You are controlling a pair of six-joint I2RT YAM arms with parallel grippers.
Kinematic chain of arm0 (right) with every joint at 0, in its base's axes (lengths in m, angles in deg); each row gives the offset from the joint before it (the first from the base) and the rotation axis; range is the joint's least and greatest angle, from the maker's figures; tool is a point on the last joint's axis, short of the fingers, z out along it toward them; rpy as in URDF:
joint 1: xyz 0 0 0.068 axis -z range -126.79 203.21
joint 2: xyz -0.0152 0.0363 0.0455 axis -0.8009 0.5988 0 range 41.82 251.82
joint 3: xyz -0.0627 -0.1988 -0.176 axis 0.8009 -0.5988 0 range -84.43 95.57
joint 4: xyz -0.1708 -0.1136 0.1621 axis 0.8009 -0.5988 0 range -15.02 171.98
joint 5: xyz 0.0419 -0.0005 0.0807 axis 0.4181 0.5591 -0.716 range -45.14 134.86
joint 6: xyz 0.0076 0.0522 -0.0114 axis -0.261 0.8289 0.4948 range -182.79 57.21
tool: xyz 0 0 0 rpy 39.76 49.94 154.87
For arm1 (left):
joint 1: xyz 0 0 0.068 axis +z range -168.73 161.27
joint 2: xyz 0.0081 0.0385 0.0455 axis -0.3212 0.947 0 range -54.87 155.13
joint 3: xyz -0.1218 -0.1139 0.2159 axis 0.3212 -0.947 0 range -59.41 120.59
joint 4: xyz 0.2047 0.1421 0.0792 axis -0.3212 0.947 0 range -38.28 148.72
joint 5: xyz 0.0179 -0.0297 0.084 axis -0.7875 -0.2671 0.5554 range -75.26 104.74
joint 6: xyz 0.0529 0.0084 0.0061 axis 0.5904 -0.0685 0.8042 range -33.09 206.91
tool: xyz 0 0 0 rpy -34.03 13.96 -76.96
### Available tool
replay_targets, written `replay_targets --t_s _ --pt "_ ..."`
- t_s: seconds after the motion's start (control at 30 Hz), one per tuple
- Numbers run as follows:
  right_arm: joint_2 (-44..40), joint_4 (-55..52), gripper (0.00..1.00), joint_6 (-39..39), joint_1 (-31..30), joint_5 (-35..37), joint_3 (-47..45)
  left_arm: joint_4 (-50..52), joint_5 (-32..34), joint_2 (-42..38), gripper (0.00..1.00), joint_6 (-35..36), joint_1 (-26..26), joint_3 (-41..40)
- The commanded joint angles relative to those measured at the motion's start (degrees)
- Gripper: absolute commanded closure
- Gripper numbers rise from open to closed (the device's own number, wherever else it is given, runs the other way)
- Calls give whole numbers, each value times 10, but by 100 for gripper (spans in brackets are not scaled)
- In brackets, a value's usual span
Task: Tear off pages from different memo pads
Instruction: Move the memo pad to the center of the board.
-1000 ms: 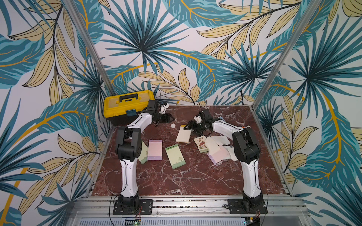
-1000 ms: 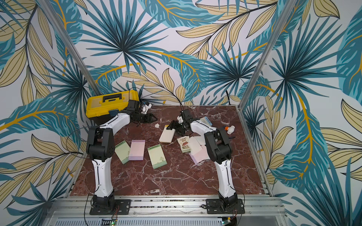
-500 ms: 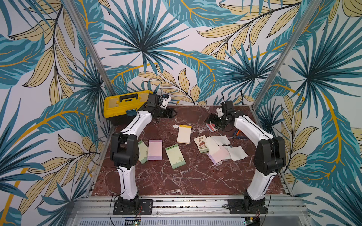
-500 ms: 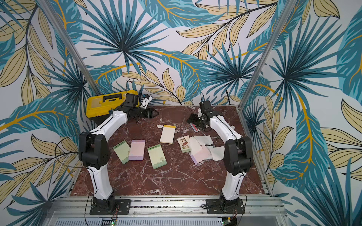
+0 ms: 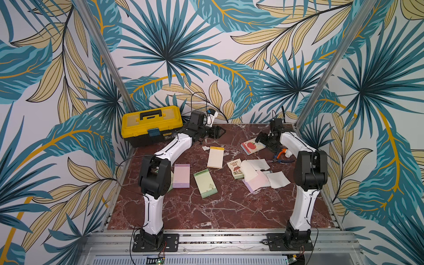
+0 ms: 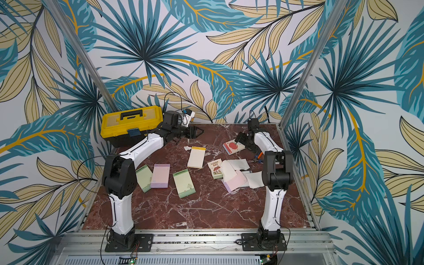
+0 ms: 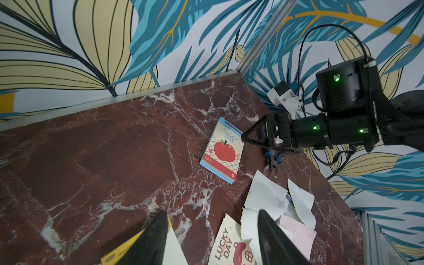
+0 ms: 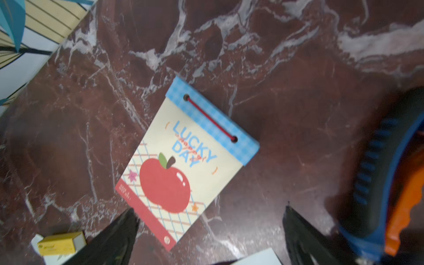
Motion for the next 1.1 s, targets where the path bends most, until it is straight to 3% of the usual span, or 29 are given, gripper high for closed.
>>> replay_targets --t_s 0.0,0.1,0.2,0.33,0.63,0.73,0.93,1.07 --pt "43 48 1 -30 0 56 50 -83 -18 15 38 -18 0 1" --pt "105 46 1 -67 1 38 122 -72 -24 31 38 -6 1 25" --pt "184 -27 4 -95 7 -22 261 -54 -29 46 38 9 1 46" --pt "256 -128 7 -135 7 -47 398 -33 -35 59 38 22 3 64" --pt "249 -153 19 -75 7 -142 351 15 -12 104 38 -45 2 113" --pt "238 -133 25 -96 -4 -180 319 36 -27 123 38 -58 1 129" --pt "242 -130 24 -149 -31 -271 299 168 -52 172 38 -40 -2 206" --pt "236 -105 27 -171 -53 -328 285 210 -63 178 37 -32 -7 209"
